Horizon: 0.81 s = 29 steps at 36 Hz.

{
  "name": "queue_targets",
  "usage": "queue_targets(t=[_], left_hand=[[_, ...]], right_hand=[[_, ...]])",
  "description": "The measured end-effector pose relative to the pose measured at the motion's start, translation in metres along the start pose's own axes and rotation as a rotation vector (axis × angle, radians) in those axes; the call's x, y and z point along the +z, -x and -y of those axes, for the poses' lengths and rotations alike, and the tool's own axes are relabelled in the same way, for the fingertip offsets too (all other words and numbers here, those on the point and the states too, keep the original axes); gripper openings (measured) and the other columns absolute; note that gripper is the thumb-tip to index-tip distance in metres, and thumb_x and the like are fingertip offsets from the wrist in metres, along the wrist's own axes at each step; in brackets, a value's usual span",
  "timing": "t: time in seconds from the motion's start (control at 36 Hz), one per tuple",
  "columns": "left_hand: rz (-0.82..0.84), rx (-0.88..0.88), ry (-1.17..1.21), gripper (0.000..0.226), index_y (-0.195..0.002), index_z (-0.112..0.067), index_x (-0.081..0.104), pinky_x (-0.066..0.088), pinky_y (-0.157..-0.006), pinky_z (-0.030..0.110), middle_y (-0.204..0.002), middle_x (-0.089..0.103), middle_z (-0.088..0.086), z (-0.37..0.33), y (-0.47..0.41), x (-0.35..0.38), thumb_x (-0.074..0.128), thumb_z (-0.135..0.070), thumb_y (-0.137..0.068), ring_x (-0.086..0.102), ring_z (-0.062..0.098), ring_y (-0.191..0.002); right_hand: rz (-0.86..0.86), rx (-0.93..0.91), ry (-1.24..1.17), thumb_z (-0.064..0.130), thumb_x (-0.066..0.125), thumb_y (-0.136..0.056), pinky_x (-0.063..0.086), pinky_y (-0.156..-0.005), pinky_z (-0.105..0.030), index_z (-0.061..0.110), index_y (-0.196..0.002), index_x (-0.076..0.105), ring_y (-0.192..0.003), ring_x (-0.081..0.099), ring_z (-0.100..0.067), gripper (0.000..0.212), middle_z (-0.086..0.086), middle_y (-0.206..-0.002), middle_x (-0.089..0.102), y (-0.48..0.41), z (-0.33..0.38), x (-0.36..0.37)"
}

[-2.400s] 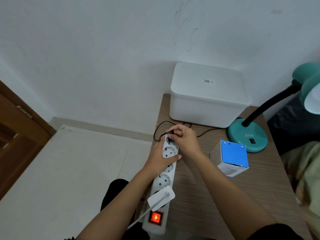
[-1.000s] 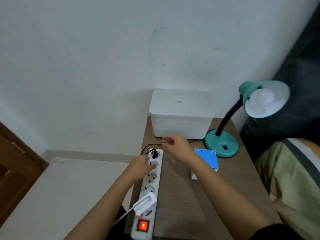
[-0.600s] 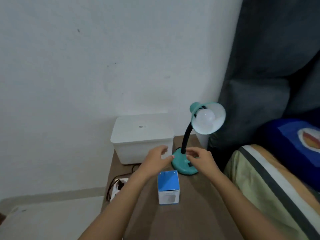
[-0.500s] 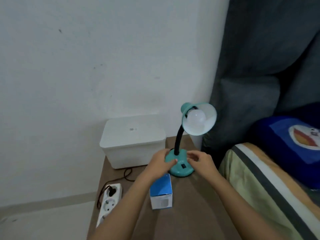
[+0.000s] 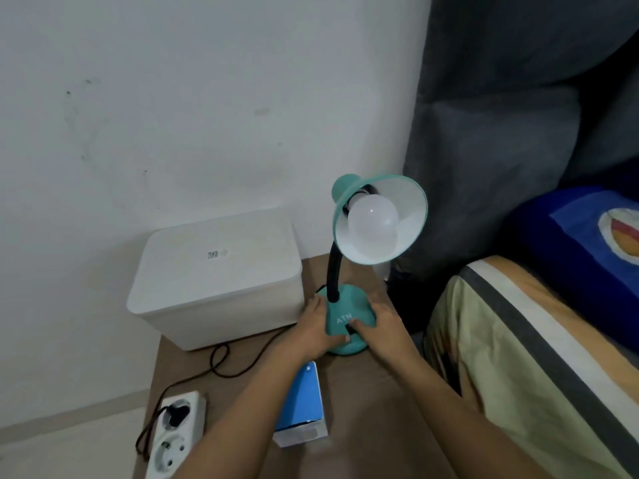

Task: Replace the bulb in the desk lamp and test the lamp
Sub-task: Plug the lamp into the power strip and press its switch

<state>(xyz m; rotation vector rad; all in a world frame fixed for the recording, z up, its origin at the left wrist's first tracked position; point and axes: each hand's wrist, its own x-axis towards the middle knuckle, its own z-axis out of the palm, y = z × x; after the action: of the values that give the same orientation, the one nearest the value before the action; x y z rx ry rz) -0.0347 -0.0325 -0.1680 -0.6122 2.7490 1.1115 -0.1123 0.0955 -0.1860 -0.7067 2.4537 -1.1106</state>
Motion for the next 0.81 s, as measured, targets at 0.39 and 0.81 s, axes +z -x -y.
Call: queue_targets(t=[0.39,0.81], left_hand=[[0.060,-0.055,-0.026,0.100,-0.150,-0.013,0.006,0.005,-0.117,0.028,-0.159,-0.006,0.009,0.017,-0.012,0.008,0.070,-0.042,-0.078,-0.004,0.022,-0.147],[0.024,-0.032,0.035,0.083,-0.135,-0.014,0.041,0.032,-0.112,0.040,-0.140,0.043,0.008,-0.002,0.000,0.000,0.073,-0.041,-0.064,0.036,0.030,-0.135]], right_hand=[[0.009,0.048,-0.063,0.024,0.068,-0.083,0.020,-0.118,-0.029,0.005,-0.145,0.029,-0.142,0.028,-0.022,0.076,-0.011,-0.154,0.030,-0.001,-0.006,0.008],[-0.035,0.158,-0.235,0.009,0.074,-0.075,0.038,-0.055,-0.014,0.009,-0.118,0.062,-0.089,0.059,-0.013,0.044,-0.012,-0.112,0.069,-0.003,-0.009,0.013]])
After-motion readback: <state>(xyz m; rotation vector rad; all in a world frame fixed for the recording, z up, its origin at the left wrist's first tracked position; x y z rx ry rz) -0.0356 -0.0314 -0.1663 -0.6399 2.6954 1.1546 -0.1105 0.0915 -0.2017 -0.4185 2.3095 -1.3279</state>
